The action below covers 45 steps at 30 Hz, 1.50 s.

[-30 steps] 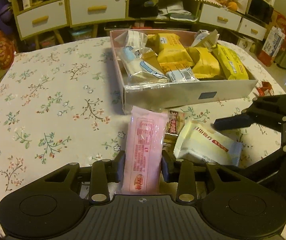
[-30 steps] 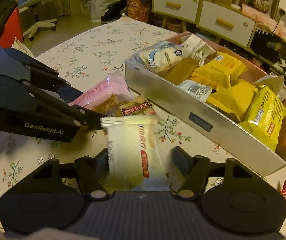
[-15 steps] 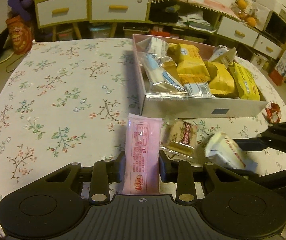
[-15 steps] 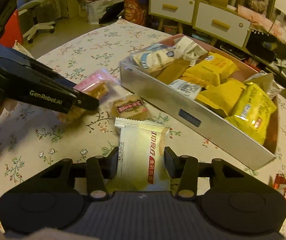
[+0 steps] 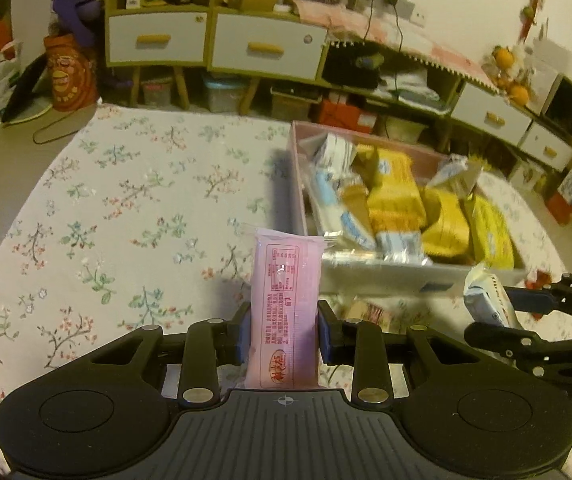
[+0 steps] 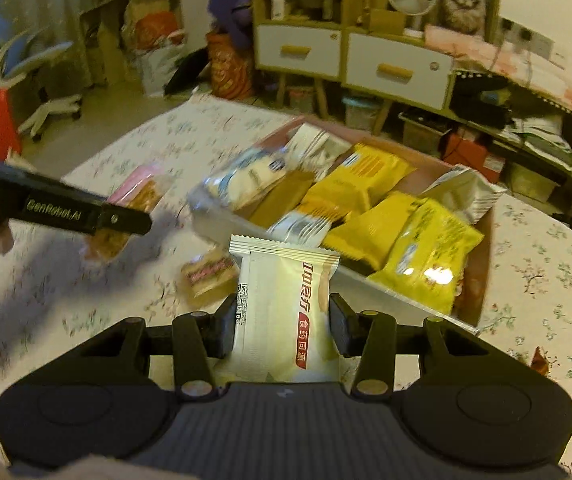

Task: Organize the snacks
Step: 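Lower the pink pack and white bread pack into the box and open both grippers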

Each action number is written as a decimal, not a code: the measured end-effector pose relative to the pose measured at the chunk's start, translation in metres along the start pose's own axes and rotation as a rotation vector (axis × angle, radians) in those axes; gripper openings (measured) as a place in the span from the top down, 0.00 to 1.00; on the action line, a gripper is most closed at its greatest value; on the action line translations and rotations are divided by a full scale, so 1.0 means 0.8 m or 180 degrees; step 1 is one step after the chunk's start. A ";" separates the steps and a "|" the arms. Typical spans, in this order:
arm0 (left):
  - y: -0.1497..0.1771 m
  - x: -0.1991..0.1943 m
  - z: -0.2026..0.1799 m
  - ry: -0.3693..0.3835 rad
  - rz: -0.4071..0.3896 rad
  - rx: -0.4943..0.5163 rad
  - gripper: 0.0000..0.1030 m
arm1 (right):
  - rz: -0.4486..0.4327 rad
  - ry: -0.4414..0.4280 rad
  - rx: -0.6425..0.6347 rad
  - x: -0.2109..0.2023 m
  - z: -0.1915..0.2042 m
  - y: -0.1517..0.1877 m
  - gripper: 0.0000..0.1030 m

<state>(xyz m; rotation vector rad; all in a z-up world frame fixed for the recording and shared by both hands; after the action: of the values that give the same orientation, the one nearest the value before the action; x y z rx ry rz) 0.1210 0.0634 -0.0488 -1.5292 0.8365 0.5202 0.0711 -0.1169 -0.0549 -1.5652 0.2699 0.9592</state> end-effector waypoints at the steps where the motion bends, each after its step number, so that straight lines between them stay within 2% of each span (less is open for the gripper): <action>1: -0.002 0.000 -0.001 0.0002 -0.0018 -0.0009 0.71 | -0.0019 0.0019 0.0039 0.000 -0.003 -0.003 0.59; 6: -0.015 -0.001 -0.013 0.0036 -0.0100 -0.0062 0.71 | -0.0129 0.0115 0.0200 0.001 -0.015 -0.015 0.59; 13: -0.029 -0.001 -0.035 0.0099 -0.0161 -0.0114 0.71 | -0.0291 0.0109 0.0494 0.001 -0.032 -0.034 0.59; 18: -0.050 0.004 -0.062 0.0142 -0.0225 0.0014 0.71 | -0.0330 0.0059 0.0677 0.006 -0.044 -0.043 0.58; 23: -0.069 0.026 -0.084 0.0240 -0.0216 0.0110 0.71 | -0.0407 0.0026 0.0922 0.011 -0.063 -0.058 0.58; 28: -0.079 0.054 -0.090 0.0261 -0.0184 0.0074 0.71 | -0.0453 -0.0009 0.1179 0.023 -0.084 -0.068 0.58; 42: -0.090 0.107 -0.113 0.0215 -0.0189 0.0198 0.71 | -0.0355 0.0273 0.1317 0.055 -0.107 -0.076 0.57; 45: -0.088 0.111 -0.114 0.0271 -0.0191 0.0198 0.70 | -0.0400 0.0293 0.1403 0.053 -0.113 -0.077 0.49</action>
<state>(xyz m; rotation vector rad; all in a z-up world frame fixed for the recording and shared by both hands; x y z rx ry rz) 0.2175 -0.0454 -0.0562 -1.5231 0.8617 0.3840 0.1758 -0.1687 -0.0462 -1.2054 0.4127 0.6749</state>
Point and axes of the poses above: each gripper's, at about its wrist camera, not at the fingertips, and x roughly the way its jaws point, z to its left, y to its underside, the point moved 5 cm from there along x, roughly the way its jaws point, and after that the axes turned 3 degrees about -y, right-handed, at the moved point
